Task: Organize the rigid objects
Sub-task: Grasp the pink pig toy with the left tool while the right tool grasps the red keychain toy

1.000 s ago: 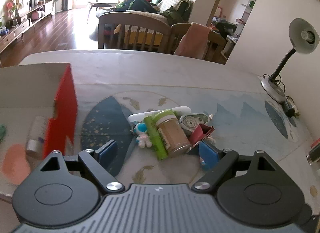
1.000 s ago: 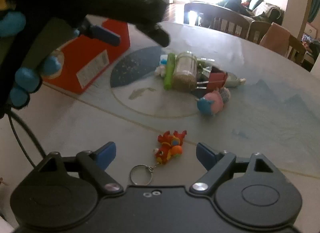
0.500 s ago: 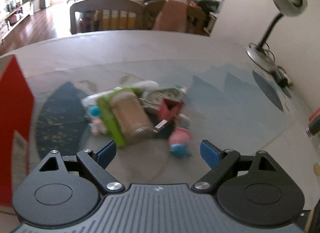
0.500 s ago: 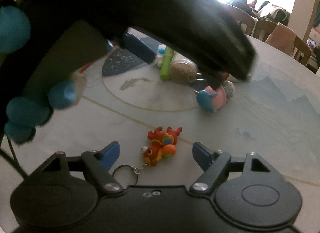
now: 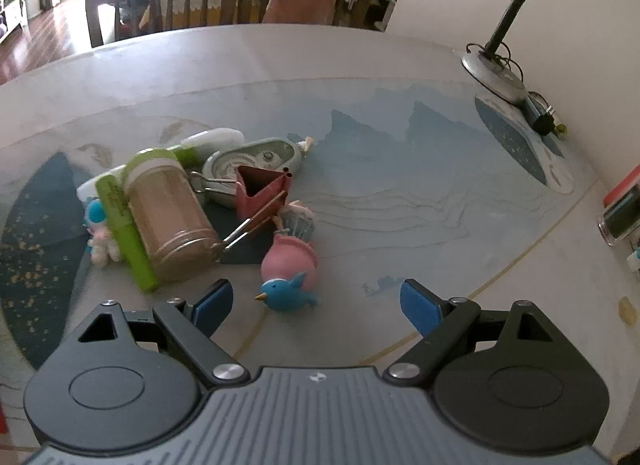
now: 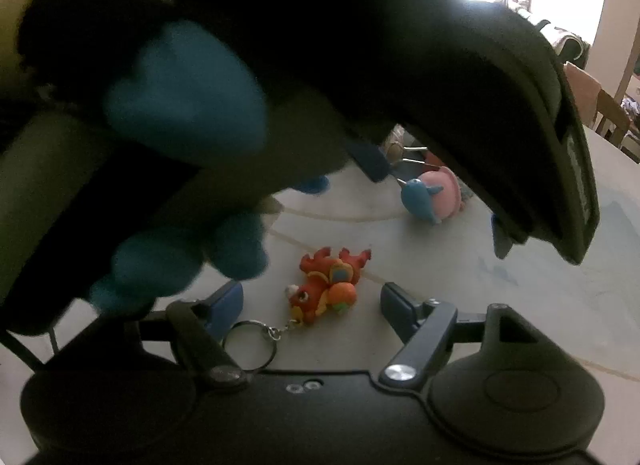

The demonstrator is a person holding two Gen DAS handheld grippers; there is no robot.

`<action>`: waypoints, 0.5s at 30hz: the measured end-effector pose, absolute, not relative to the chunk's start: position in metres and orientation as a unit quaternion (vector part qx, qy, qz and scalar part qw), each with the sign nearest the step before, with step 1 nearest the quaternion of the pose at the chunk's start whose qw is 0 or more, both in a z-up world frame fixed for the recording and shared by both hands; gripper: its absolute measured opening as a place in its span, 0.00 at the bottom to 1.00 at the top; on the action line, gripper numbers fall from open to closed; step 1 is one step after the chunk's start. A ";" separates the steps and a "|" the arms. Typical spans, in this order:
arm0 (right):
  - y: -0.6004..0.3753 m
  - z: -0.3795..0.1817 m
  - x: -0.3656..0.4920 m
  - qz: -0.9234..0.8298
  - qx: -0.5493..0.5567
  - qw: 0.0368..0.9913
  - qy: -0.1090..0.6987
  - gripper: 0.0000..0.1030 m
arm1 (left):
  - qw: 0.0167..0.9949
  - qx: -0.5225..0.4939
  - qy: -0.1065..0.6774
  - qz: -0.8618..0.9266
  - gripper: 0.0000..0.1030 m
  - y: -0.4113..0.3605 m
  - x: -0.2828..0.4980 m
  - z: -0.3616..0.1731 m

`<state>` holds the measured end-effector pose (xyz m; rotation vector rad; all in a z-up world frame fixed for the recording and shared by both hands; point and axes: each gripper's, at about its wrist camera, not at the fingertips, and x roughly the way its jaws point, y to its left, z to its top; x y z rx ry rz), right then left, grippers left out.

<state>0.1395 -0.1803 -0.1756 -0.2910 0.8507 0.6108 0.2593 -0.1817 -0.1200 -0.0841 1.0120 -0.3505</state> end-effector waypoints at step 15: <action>-0.185 -0.173 0.140 0.293 -0.130 0.861 0.395 0.55 | 0.853 -0.015 0.495 -0.163 0.54 -0.194 0.281 -0.132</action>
